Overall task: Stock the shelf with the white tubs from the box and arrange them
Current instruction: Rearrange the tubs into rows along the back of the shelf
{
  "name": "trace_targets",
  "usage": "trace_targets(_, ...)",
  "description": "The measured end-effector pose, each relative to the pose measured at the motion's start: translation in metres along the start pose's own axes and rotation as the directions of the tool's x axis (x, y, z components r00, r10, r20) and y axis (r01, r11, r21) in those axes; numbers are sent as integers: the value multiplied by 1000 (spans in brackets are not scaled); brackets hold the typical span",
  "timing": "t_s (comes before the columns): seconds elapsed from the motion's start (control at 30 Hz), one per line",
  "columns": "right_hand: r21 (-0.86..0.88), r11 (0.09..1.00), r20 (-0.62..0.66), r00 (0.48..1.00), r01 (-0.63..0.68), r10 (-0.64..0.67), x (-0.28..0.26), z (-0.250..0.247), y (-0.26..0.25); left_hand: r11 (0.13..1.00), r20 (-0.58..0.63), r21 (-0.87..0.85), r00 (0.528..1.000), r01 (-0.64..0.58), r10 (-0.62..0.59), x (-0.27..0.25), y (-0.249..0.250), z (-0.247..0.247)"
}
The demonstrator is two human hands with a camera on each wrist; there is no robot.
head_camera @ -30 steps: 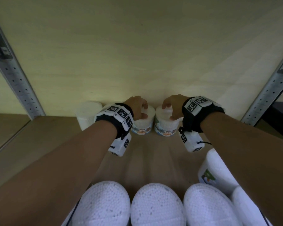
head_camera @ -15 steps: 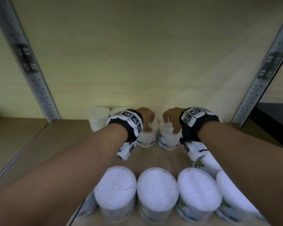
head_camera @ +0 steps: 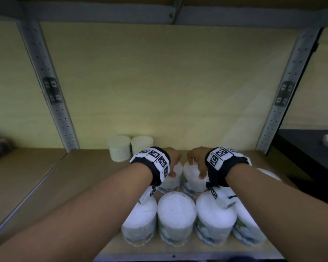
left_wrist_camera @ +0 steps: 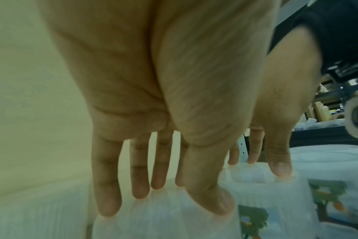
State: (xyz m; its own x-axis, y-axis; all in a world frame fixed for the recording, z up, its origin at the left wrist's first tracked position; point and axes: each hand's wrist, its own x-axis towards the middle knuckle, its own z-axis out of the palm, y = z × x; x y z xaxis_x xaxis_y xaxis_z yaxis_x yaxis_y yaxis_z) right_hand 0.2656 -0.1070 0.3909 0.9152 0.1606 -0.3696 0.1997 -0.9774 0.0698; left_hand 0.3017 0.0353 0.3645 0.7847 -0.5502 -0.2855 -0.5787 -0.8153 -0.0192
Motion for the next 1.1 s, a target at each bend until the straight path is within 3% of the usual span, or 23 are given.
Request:
trace_targets(0.2, -15, 999, 1, 999, -35, 35, -7, 7, 1, 999, 11, 26, 999, 37, -37, -4, 7, 7)
trace_targets(0.4, -27, 997, 20, 997, -69, 69, 15, 23, 16, 997, 100, -6, 993, 72, -71, 65, -32, 63)
trace_targets(0.47, -7, 996, 47, 995, -90, 90, 27, 31, 24, 997, 49, -5, 996, 79, -79, 44, -19, 51)
trace_targets(0.5, -9, 995, 67, 993, -97, 98, 25, 32, 24, 999, 20, 0, 998, 54, -54, 7, 0, 27)
trace_targets(0.6, 34, 994, 77, 992, -99, 96, 25, 35, 27, 998, 24, -14, 998, 55, -54, -25, 18, 14)
trace_targets(0.8, 49, 998, 37, 999, -39, 38, -18, 21, 5, 996, 25, -51, 997, 70, -69, -30, 20, 17)
trace_targets(1.1, 90, 996, 86, 996, -28, 20, -27, 16, 3, 994, 36, -105, 999, -10, 13, -48, 23, 0)
